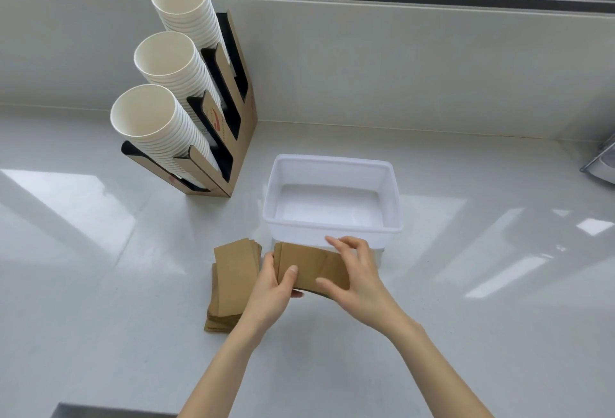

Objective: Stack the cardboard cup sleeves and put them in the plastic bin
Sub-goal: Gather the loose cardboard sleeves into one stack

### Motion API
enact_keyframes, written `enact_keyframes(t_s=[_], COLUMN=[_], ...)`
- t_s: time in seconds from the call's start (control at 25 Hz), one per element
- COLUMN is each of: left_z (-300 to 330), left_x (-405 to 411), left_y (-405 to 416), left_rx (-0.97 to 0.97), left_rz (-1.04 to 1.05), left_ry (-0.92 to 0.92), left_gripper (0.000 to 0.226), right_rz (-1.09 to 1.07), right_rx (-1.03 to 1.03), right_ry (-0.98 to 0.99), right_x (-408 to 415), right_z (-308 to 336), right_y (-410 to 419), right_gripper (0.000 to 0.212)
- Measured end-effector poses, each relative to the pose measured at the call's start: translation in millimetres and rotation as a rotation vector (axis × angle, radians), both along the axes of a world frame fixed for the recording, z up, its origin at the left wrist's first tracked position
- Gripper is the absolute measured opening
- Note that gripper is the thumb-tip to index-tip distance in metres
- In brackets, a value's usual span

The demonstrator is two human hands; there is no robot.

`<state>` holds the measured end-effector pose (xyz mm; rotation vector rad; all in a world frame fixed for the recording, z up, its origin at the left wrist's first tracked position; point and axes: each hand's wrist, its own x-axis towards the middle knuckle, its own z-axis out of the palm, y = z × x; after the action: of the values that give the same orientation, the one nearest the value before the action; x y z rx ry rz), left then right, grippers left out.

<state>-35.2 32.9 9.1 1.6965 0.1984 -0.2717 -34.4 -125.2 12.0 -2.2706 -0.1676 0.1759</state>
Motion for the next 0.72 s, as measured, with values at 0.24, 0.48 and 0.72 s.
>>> enact_keyframes(t_s=[0.24,0.48,0.72], left_z=[-9,-29,-55], left_x=[4,9,6], left_y=[-5,-16,-20], left_rx=[0.029,0.209,0.345], left_rz=[-0.075,-0.118,-0.152], left_ry=[-0.001,-0.013,0.025], left_gripper=[0.022,0.024,0.061], right_rz=[-0.235,-0.212,-0.19], right_rx=[0.255,0.096,0.06], right_ry=[0.042,-0.041,-0.009], right_x=[-3,-3,-2], right_z=[-13,-29,-45], right_y=[-21,-26,-25], right_gripper=[0.035,0.036,0.048])
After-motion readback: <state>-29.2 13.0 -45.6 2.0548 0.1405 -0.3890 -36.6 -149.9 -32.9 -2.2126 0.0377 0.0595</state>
